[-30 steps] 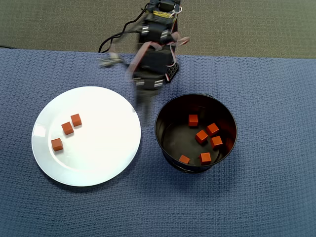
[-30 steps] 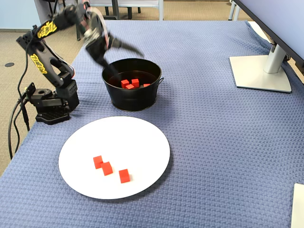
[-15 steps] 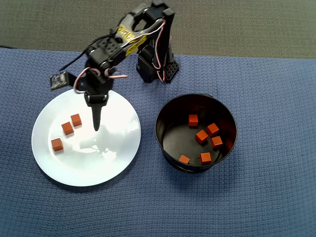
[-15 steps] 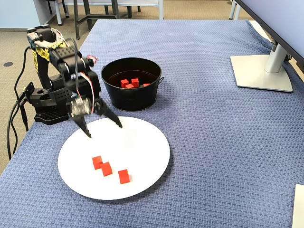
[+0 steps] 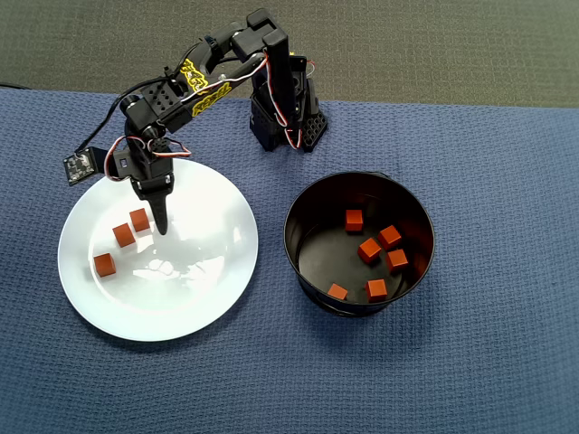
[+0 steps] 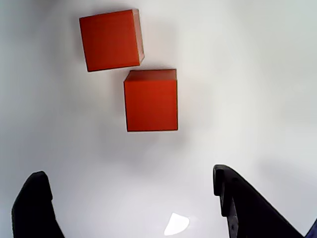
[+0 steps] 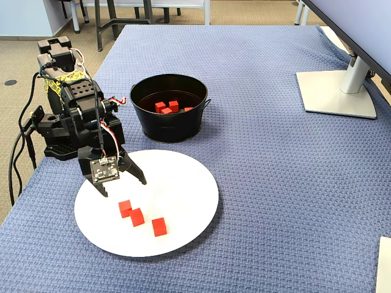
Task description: Pick up the red cubes from the white plate and place them in the black recipient
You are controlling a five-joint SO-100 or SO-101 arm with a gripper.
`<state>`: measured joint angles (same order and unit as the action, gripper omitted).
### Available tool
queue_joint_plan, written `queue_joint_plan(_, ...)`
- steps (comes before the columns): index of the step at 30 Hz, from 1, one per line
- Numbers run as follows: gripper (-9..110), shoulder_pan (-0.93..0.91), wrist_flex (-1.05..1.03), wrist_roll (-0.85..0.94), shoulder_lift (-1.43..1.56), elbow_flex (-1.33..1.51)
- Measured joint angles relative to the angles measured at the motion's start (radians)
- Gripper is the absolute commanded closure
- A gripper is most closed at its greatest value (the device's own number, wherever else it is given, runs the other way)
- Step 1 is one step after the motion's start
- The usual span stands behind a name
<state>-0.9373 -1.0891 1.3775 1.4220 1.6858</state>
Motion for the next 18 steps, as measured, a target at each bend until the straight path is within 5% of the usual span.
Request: queue_joint_plan(18, 76, -0.035, 0.167, -0.002, -0.156, 0.000)
